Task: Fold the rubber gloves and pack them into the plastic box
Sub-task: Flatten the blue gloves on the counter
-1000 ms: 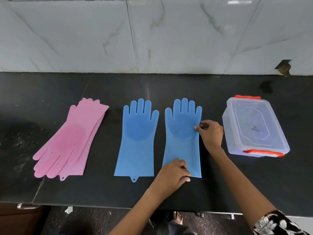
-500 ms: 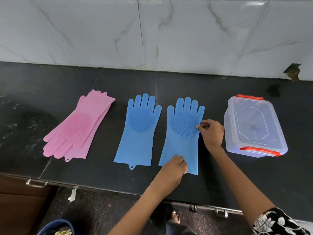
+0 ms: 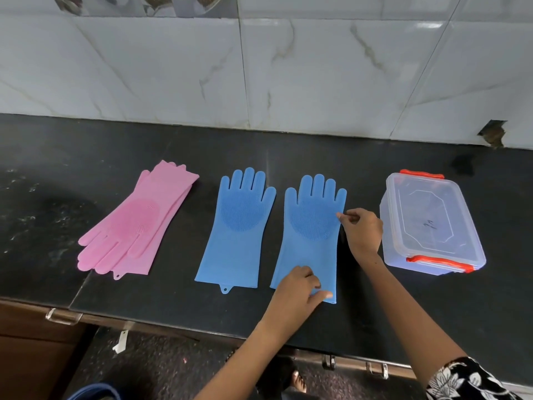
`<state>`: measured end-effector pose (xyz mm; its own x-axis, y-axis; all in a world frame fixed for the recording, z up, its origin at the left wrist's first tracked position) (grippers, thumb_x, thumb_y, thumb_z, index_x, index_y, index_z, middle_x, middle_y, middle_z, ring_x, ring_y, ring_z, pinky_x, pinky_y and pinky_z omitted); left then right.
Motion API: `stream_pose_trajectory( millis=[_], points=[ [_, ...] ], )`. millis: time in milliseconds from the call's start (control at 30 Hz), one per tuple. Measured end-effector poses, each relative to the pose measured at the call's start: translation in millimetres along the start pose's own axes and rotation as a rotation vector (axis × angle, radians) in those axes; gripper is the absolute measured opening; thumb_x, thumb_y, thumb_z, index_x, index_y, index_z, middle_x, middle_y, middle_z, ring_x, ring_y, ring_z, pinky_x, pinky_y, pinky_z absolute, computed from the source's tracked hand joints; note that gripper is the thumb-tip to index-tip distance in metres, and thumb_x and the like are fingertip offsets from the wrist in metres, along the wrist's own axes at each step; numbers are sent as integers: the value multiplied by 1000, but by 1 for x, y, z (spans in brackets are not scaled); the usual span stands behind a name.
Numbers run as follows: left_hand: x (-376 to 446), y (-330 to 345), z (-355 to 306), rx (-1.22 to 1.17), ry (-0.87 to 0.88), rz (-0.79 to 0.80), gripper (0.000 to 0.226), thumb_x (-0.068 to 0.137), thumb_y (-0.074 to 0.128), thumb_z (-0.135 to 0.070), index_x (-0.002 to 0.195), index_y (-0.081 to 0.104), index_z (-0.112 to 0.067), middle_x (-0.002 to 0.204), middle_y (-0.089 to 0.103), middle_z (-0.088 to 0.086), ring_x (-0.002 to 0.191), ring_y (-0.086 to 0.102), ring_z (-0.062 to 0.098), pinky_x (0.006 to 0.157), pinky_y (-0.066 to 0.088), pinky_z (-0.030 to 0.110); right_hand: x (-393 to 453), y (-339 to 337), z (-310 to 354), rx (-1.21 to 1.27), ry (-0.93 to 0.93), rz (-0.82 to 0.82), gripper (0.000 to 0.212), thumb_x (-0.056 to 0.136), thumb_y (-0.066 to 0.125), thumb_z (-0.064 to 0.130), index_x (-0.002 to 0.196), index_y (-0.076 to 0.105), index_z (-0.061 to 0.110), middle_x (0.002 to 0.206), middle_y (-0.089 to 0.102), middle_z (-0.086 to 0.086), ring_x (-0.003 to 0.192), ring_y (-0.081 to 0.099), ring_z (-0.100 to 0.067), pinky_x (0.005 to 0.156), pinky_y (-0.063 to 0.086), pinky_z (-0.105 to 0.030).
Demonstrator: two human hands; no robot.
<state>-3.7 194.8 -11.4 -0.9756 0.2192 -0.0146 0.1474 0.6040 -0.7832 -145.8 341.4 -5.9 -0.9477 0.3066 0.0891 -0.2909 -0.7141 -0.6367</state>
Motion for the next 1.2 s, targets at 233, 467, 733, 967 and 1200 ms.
stream_pose_trajectory(
  millis=[233, 467, 733, 967, 1200],
  points=[
    [39, 8, -18, 76, -149, 70, 36, 88, 62, -38, 103, 62, -6, 104, 60, 11, 100, 58, 23, 88, 47, 30, 18, 1, 4, -13, 86, 8, 20, 80, 74, 22, 92, 69, 6, 87, 70, -10, 69, 59, -15, 67, 48, -24],
    [46, 8, -8, 7, -301, 8, 21, 89, 61, -23, 103, 65, -7, 106, 65, 10, 103, 61, 24, 88, 46, 26, 24, 7, 3, 55, 190, 48, 16, 76, 77, 16, 88, 71, 7, 86, 71, -11, 68, 66, -20, 70, 58, -32],
    [27, -60, 27, -323, -378, -104, 16, 76, 78, -17, 91, 74, -11, 89, 73, 3, 70, 64, 6, 69, 49, 8, 28, 20, 60, 357, 167, 134, 21, 75, 76, 7, 96, 71, 3, 87, 71, -11, 72, 70, -17, 65, 59, -27],
    [-12, -153, 104, -540, -460, -196, 14, 73, 79, -5, 85, 74, -2, 71, 72, 9, 56, 68, 7, 56, 55, 15, 7, 73, 157, 422, 11, 173, 10, 71, 75, 0, 77, 68, -4, 74, 70, -23, 59, 69, -23, 54, 59, -29],
    [-54, -159, 189, -378, -635, -291, 5, 76, 73, -5, 80, 74, -2, 79, 72, 11, 69, 67, 18, 69, 58, 32, -48, 183, 195, 80, -101, 396, 26, 80, 73, 21, 88, 67, -3, 81, 69, -18, 78, 68, -30, 75, 56, -41]
  ],
)
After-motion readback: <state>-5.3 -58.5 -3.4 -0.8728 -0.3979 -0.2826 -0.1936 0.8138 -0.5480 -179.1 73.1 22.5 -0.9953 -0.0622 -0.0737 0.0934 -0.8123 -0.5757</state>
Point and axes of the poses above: each hand's wrist, its own x-axis towards the middle knuckle, its own y-axis out of the palm, z = x × y, the point moved 9 cm from there along x, towards the middle knuckle
